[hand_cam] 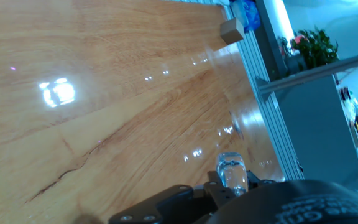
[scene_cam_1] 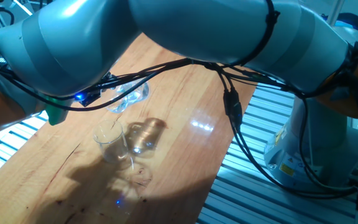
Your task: Pour the water from one cup into another empty cup
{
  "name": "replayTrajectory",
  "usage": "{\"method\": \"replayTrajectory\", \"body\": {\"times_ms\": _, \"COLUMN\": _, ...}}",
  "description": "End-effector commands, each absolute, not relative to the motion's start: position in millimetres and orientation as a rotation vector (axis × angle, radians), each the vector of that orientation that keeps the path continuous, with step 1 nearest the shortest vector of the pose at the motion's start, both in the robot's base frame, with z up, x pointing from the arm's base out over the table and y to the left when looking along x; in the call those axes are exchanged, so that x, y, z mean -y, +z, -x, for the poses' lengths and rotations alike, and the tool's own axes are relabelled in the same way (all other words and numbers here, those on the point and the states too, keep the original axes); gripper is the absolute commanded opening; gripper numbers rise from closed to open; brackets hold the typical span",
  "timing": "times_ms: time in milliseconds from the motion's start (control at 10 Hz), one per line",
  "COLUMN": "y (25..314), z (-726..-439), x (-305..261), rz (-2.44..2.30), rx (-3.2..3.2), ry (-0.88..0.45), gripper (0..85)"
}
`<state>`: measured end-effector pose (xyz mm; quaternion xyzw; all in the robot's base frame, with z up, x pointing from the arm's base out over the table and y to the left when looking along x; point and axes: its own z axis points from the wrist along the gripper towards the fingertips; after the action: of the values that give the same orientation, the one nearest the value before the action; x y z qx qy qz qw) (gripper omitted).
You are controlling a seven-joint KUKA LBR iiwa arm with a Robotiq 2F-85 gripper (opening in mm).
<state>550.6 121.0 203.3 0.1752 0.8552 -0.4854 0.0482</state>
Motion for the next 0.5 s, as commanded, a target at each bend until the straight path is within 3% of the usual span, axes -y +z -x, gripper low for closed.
{"method": "replayTrajectory", "body": {"times_ms": 0, "y": 203.7, "z": -550.1, "x": -121.0, "rz": -0.547, "rx": -2.603, "ry": -1.482, "gripper": 0.0}}
{"method": "replayTrajectory", "body": {"times_ms": 400, "y": 205.5, "z": -548.3, "x": -121.0, "rz": -0.581, "rx": -2.571, "ry": -1.49, "gripper": 0.0}}
